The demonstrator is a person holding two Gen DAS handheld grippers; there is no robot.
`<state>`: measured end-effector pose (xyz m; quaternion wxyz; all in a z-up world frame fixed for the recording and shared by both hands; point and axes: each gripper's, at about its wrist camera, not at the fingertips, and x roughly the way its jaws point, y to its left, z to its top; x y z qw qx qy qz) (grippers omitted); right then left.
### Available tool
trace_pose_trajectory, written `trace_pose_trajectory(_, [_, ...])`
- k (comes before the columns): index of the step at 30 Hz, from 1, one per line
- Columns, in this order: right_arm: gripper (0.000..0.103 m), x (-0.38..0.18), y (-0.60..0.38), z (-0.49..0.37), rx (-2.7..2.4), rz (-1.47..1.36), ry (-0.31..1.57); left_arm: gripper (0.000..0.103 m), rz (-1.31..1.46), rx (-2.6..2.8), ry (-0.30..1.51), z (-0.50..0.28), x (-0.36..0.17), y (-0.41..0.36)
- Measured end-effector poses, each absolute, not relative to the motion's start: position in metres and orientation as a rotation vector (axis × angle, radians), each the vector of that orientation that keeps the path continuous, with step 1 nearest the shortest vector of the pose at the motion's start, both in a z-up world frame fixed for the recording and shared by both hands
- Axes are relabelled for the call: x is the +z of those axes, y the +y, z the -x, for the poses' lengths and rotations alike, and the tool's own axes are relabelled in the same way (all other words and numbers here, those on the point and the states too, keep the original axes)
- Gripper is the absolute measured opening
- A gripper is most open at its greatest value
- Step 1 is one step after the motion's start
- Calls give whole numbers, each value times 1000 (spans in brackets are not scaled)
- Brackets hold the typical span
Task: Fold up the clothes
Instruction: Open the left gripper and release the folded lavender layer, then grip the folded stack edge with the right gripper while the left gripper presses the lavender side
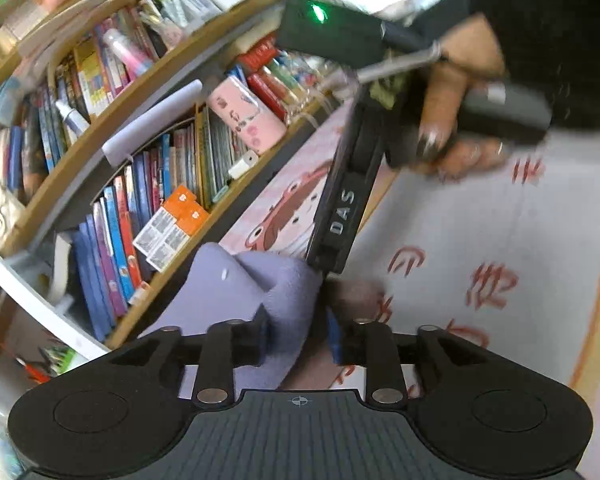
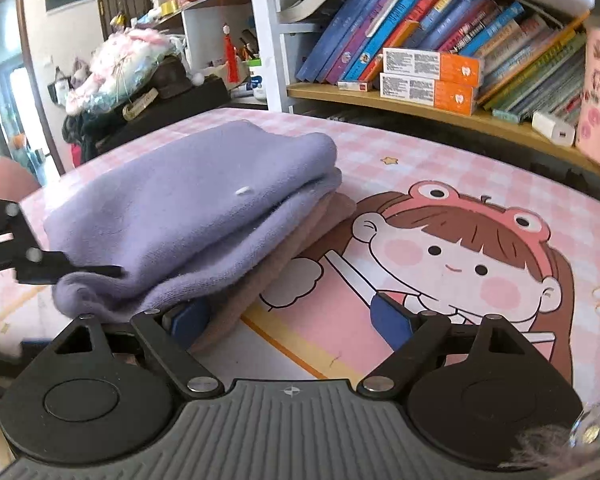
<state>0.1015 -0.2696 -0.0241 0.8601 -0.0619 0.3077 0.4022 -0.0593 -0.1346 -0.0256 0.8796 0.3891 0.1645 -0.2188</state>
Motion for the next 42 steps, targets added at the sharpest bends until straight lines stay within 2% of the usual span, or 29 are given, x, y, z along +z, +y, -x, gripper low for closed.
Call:
trace_pose_trajectory(2, [86,-24,-270,-102,841,127,645,47,-762,-508,348,67,-18,-128])
trace_pose_trajectory(5, [86,-24,-274,-100,822,106,643,48,-680,-591,353,78,-4,-112])
trace_pose_trajectory(7, [87,-24,-281,-98,794,69,651,52,-598,-606,317,86,11,-91])
trace_pose_trajectory(9, [87,-23,-291,-96,758,18,655,76,-506,-552,265,89,26,-65])
trace_pose_trajectory(12, [86,-21,-306,-91,693,-79,659,83,-360,-425,235,75,41,-22])
trace_pose_trajectory(15, [86,-14,-322,-82,666,-262,651,93,-272,-266,301,42,34,7])
trace_pose_trajectory(20, [84,-5,-303,-71,715,-450,717,93,-101,-241,454,-11,16,36])
trace_pose_trajectory(24, [77,-2,-273,-80,692,-484,797,93,212,-297,547,-37,-1,64])
trace_pose_trajectory(26, [68,-3,-262,-87,668,-496,839,92,296,-320,577,-49,-10,73])
trace_pose_trajectory(28, [62,-5,-252,-93,641,-493,873,85,352,-364,595,-55,-18,76])
trace_pose_trajectory(29, [58,-6,-250,-93,637,-485,875,76,359,-375,595,-54,-19,76])
trace_pose_trajectory(33, [45,-11,-240,-92,621,-457,880,62,372,-407,591,-47,-23,73])
trace_pose_trajectory(35, [34,-10,-238,-86,619,-443,866,59,331,-418,581,-35,-19,66])
trace_pose_trajectory(37, [30,-6,-241,-74,620,-417,847,59,284,-428,570,-23,-16,58])
trace_pose_trajectory(42, [29,8,-251,-32,635,-288,813,60,253,-496,585,11,-12,44])
